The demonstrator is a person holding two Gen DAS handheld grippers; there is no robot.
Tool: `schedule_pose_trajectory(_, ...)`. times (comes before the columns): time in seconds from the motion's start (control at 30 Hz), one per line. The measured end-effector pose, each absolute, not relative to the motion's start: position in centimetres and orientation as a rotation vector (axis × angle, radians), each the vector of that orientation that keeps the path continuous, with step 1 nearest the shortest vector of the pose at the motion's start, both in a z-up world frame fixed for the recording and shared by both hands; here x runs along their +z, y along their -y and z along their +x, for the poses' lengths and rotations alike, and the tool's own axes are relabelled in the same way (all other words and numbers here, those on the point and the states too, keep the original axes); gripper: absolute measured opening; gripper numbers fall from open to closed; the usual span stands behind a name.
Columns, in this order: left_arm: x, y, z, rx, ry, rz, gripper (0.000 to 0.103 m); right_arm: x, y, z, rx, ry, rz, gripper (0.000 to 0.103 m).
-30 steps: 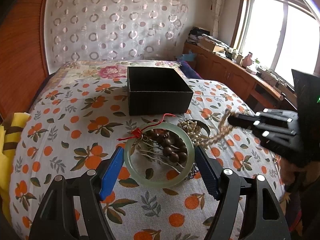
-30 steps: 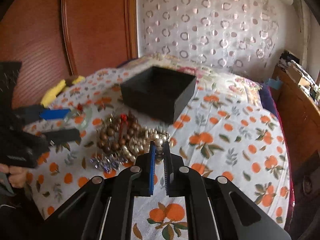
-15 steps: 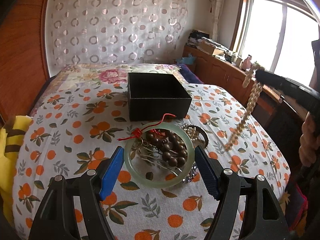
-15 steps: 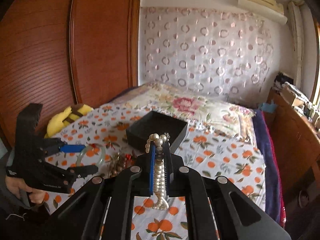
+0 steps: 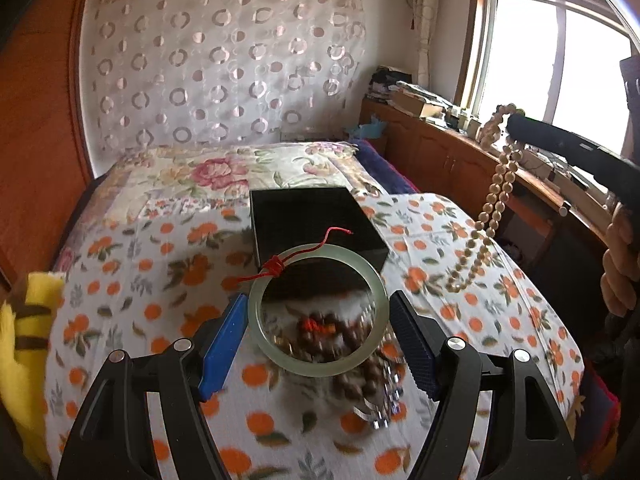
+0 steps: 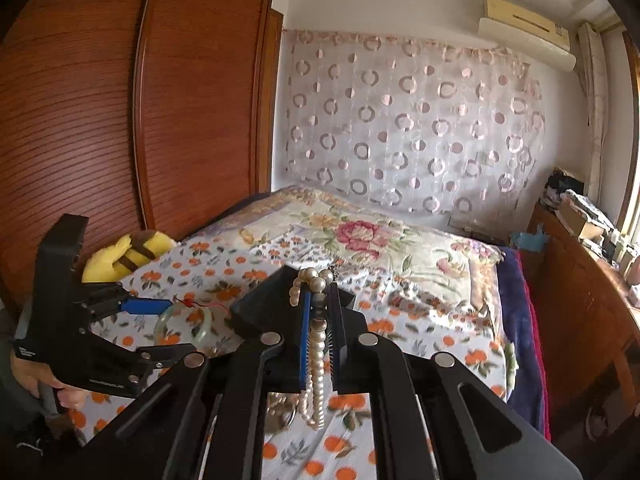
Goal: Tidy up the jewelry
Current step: 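Lower the jade bangle into the black box with the left gripper while the right lowers the pearl necklace in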
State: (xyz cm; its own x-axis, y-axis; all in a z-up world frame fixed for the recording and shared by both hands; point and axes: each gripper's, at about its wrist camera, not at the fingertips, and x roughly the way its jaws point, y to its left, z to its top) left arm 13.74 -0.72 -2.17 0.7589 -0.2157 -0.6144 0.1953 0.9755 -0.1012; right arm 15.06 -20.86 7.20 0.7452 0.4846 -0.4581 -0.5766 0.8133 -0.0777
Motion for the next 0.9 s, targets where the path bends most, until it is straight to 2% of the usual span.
schedule_pose_trajectory(0.4,-1.9,1.8,22.4,-0.236,-0.715,-0.003,0.069,8.3,20.9,20.1,0.599,-0.418,-0.193,0.009)
schedule_pose_trajectory(0.83,-3.6,2.6,27.0,-0.237,-0.777,0.038,0.070,7.1,20.0,24.1,0.653,-0.432,-0.172,0.009)
schedule_pose_trajectory(0.9,-3.6,2.6,27.2,-0.235,-0.776,0.043,0.074,7.1,19.8,24.5,0.662,-0.434,-0.171,0.009)
